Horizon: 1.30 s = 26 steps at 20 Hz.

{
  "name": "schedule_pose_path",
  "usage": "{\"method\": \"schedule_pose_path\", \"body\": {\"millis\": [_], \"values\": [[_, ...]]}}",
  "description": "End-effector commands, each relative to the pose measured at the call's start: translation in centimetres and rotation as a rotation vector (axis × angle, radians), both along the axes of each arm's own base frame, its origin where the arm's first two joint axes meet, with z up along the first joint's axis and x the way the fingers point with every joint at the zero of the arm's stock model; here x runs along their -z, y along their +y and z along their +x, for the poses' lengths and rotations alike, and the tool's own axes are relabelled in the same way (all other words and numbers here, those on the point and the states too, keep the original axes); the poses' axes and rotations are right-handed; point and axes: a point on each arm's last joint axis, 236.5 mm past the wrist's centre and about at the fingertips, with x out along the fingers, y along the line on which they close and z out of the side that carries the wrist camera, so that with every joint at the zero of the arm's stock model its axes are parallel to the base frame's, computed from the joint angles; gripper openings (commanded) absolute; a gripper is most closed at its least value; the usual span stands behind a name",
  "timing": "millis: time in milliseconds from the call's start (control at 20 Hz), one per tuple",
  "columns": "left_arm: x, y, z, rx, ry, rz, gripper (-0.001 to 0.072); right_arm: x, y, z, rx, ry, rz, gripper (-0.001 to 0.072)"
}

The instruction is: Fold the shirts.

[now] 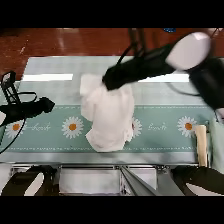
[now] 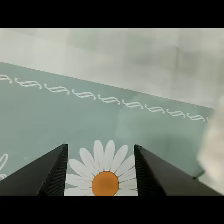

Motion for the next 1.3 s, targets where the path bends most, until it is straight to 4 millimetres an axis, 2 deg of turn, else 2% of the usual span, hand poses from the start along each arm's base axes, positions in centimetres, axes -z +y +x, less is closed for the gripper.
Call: {"method": "schedule_pose_path", "body": {"millis": [0, 50, 100, 200, 300, 350, 400, 450, 500, 550, 600, 650, 700, 750, 850, 950, 1050, 1250], "values": [[0.0, 0.3, 0.0, 0.001, -0.001, 0.007, 0.0507, 10.6, 3.6, -3.8, -0.023, 0.222, -0.073, 0.0020], [0.0, 0.4, 0.1, 0.013, -0.009, 0.018, 0.0507, 12.2, 4.2, -4.3, -0.016, 0.270, -0.087, 0.0138], [-0.2, 0.4, 0.3, 0.010, -0.019, 0.015, 0.0506, 13.5, 4.2, -4.4, -0.001, 0.311, -0.102, 0.0423], [-0.9, 0.2, 1.1, -0.003, -0.061, -0.004, 0.0506, 14.2, 3.0, -3.8, 0.019, 0.345, -0.121, 0.0410], [-1.1, -0.1, 1.4, -0.009, -0.074, -0.025, 0.0507, 12.6, 0.1, -2.1, 0.043, 0.328, -0.126, 0.0410], [-1.1, -0.2, 1.4, -0.010, -0.072, -0.033, 0.0506, 11.3, -2.4, -0.5, 0.085, 0.300, -0.131, 0.0409], [-1.1, -0.7, 1.2, -0.009, -0.062, -0.055, 0.0507, 9.7, -6.2, 1.7, 0.151, 0.240, -0.159, 0.0409], [-0.8, -1.2, 0.7, -0.002, -0.036, -0.080, 0.0506, 8.5, -10.6, 3.7, 0.240, 0.182, -0.212, 0.0409], [-0.3, -1.8, 0.1, 0.007, 0.002, -0.104, 0.0506, 7.4, -16.3, 5.3, 0.371, 0.140, -0.282, 0.0409], [0.4, -2.4, -0.7, 0.018, 0.054, -0.126, 0.0506, 6.8, -21.7, 6.0, 0.501, 0.116, -0.339, 0.0409], [1.3, -3.5, -1.4, 0.038, 0.109, -0.172, 0.0506, 6.7, -25.7, 5.9, 0.608, 0.115, -0.360, 0.0409], [2.0, -5.9, -2.0, 0.130, 0.146, -0.242, 0.0505, 7.6, -28.7, 5.2, 0.708, 0.145, -0.340, 0.0409], [2.8, -7.8, -2.4, 0.209, 0.180, -0.308, 0.0505, 9.3, -30.0, 4.0, 0.760, 0.192, -0.306, 0.0409], [3.9, -8.6, -2.3, 0.226, 0.225, -0.350, 0.0506, 11.8, -30.4, 2.0, 0.780, 0.264, -0.278, 0.0409], [7.1, -8.9, -1.7, 0.181, 0.331, -0.419, 0.0506, 16.2, -29.5, -2.6, 0.758, 0.403, -0.240, 0.0409], [8.6, -10.2, -0.7, 0.209, 0.370, -0.534, 0.0506, 18.9, -28.4, -5.9, 0.766, 0.473, -0.202, 0.0408], [8.8, -12.2, 0.5, 0.261, 0.368, -0.668, 0.0506, 19.9, -27.3, -8.1, 0.772, 0.514, -0.151, 0.0408], [10.1, -14.3, 2.0, 0.327, 0.403, -0.747, 0.0505, 20.0, -25.8, -9.9, 0.763, 0.563, -0.090, 0.0408]]}}
